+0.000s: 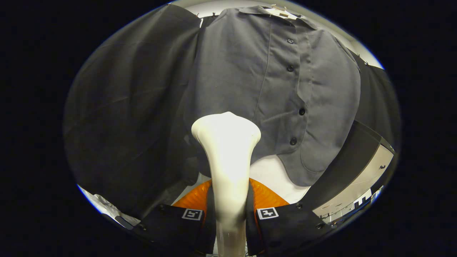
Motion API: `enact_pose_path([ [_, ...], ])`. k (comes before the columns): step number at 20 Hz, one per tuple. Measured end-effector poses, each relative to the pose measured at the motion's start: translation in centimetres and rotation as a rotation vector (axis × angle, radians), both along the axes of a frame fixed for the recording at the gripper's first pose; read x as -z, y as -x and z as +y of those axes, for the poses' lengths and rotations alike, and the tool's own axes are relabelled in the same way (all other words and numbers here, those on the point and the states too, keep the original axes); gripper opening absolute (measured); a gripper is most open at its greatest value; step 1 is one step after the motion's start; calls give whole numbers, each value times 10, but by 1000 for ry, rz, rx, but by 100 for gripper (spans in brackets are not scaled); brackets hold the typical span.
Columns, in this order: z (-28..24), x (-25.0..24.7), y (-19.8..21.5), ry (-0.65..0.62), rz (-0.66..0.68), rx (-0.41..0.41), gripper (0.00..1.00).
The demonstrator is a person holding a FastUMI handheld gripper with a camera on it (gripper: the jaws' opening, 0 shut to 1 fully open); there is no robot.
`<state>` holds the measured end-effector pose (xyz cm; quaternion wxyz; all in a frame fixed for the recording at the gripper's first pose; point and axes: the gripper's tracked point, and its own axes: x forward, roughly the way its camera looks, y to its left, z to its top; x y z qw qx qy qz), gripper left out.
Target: Iron the clothes twice with a garment steamer, once on the left side and once on the right side.
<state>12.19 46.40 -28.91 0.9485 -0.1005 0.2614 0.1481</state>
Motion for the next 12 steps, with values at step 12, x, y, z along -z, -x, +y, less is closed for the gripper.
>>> enact_pose_path([
  [12,5,-147,62,-175,-152,-129,41],
])
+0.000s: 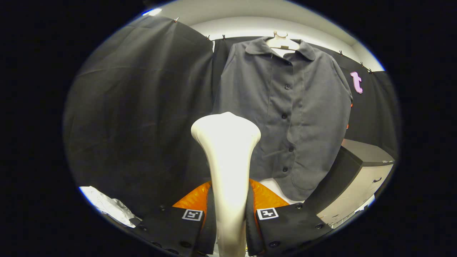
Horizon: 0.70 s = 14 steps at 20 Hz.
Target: Iron the clothes twice with a garment steamer, once on the left side and once on the right side.
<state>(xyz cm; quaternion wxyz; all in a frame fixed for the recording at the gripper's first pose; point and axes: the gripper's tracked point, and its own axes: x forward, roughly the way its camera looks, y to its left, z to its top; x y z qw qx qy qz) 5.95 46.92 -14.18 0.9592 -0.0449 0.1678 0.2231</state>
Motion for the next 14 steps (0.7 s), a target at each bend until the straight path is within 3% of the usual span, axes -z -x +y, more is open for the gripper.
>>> enact_pose_path([
  [8,-32,-120,-15,-133,-155,22,41],
  [14,-56,-136,-31,-154,-180,72,41],
])
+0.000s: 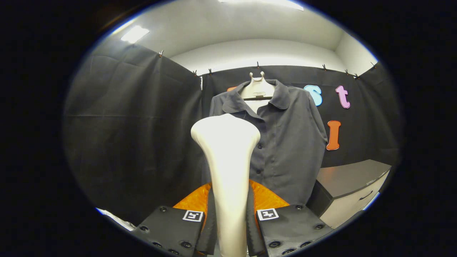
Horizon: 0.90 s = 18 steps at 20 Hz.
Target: Iron the clothes twice with a garment steamer, once on the left side and once on the right side.
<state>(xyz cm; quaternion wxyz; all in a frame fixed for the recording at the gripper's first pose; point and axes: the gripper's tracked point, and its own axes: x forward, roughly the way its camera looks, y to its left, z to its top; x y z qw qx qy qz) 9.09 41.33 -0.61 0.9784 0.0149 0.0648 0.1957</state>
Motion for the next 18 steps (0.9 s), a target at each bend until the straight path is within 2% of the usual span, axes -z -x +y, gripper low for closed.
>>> enact_pose_path([
  [6,4,16,-17,-5,14,-4,41],
  [12,13,18,-13,5,14,-30,41],
  [14,4,11,-12,-22,3,-14,41],
  [18,-46,-29,-41,-14,-76,73,41],
])
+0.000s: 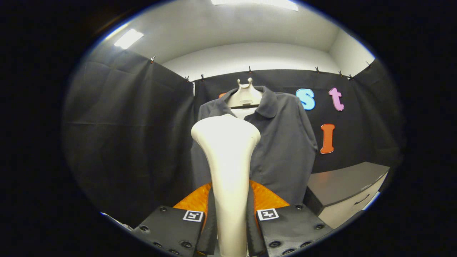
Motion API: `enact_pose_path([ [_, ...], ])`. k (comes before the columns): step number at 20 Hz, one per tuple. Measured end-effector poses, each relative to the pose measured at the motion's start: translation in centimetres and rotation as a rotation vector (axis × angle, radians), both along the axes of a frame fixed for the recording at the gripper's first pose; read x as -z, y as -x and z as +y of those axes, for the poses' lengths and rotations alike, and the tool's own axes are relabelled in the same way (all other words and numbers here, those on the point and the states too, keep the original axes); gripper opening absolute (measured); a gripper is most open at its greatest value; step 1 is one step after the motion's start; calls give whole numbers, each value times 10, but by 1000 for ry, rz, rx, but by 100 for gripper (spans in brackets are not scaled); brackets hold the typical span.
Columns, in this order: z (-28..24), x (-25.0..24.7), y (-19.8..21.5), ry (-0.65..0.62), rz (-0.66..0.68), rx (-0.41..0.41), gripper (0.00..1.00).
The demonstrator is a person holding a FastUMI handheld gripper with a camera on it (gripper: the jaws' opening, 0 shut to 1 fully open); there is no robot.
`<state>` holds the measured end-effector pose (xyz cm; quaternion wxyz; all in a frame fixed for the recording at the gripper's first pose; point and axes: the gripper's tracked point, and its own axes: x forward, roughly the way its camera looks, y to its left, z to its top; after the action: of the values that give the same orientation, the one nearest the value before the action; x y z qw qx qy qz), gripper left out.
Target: Iron the clothes twice with a garment steamer, once on the left side and once on the right side.
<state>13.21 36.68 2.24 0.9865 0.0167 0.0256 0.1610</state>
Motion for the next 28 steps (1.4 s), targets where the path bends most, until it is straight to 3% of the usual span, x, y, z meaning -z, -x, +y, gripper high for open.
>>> enact_pose_path([
  [3,-39,-12,-28,62,-45,100,41],
  [8,-73,-2,-99,102,4,230,41],
  [12,-88,15,-127,137,38,282,41],
  [19,-100,80,-138,155,148,312,41],
  [28,-107,193,-97,228,324,299,41],
])
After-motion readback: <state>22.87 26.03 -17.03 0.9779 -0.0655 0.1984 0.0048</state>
